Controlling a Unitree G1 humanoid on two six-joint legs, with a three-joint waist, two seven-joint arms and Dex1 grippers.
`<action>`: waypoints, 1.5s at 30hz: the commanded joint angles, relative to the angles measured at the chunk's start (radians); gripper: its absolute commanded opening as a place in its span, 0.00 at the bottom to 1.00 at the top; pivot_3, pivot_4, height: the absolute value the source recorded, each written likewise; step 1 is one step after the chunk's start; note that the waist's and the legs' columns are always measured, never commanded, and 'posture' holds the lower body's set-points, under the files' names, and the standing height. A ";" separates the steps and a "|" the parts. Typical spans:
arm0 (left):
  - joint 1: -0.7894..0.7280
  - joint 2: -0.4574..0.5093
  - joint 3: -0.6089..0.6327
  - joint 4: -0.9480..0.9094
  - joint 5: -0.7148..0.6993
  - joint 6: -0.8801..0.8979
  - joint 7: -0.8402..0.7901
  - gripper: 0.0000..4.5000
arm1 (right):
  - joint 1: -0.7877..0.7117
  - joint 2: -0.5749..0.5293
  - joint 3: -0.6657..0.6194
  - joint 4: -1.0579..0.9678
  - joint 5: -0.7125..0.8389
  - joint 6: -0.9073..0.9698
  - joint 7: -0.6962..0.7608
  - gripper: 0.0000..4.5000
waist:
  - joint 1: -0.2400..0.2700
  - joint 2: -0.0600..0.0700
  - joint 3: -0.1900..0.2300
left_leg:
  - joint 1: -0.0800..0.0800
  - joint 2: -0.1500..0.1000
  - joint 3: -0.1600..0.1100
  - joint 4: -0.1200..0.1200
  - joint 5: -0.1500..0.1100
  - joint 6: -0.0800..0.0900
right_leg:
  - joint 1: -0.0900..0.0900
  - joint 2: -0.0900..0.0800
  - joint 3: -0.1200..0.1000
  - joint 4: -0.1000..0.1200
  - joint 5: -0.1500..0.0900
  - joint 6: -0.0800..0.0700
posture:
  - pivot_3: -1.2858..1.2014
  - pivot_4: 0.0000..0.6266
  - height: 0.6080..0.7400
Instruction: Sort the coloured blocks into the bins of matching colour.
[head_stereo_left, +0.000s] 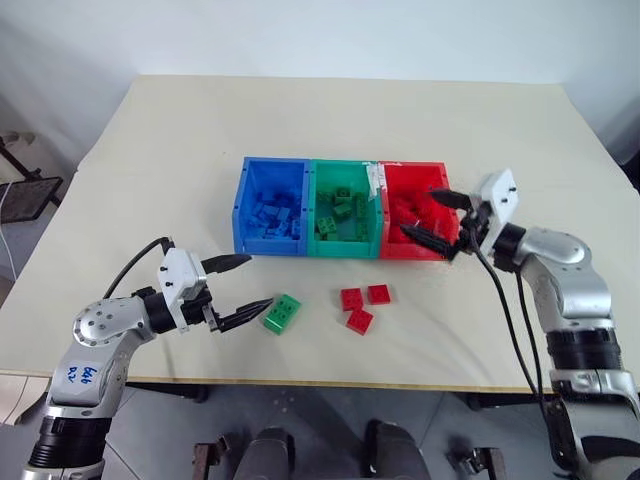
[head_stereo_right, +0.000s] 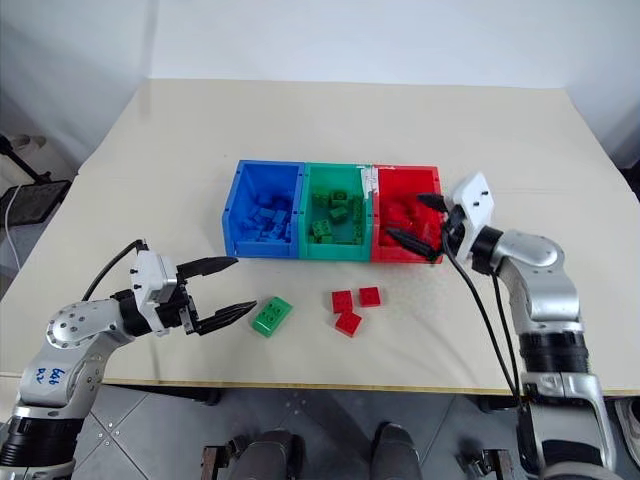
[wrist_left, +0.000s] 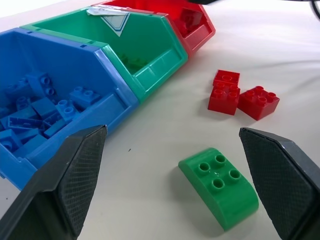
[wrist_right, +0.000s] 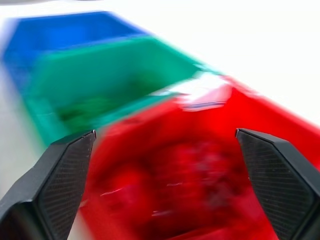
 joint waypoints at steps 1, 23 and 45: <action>-0.001 0.018 -0.002 -0.013 0.008 -0.046 -0.040 1.00 | 0.104 -0.109 -0.033 -0.134 0.071 0.020 0.157 1.00 | 0.001 0.000 0.000 | 0.000 0.000 0.000 0.000 0.000 0.000 | 0.000 0.000 0.000 -0.001 0.000 0.000 | 0.52 0.24 1.00; 0.034 0.059 -0.049 -0.014 0.044 -0.088 -0.120 1.00 | 0.036 -0.084 0.241 -0.024 -0.175 -0.103 0.222 1.00 | -0.002 0.001 0.000 | 0.001 0.001 0.001 0.001 0.000 0.000 | 0.000 0.000 0.001 -0.001 0.000 -0.001 | 0.52 0.24 1.00; 0.008 0.048 -0.046 -0.024 0.020 -0.066 -0.085 1.00 | -0.101 0.026 0.083 -0.032 -0.003 0.081 0.104 0.32 | -0.004 0.001 0.001 | 0.001 0.001 0.001 0.001 0.000 0.000 | 0.000 0.000 0.000 0.000 0.000 -0.001 | 0.52 0.24 1.00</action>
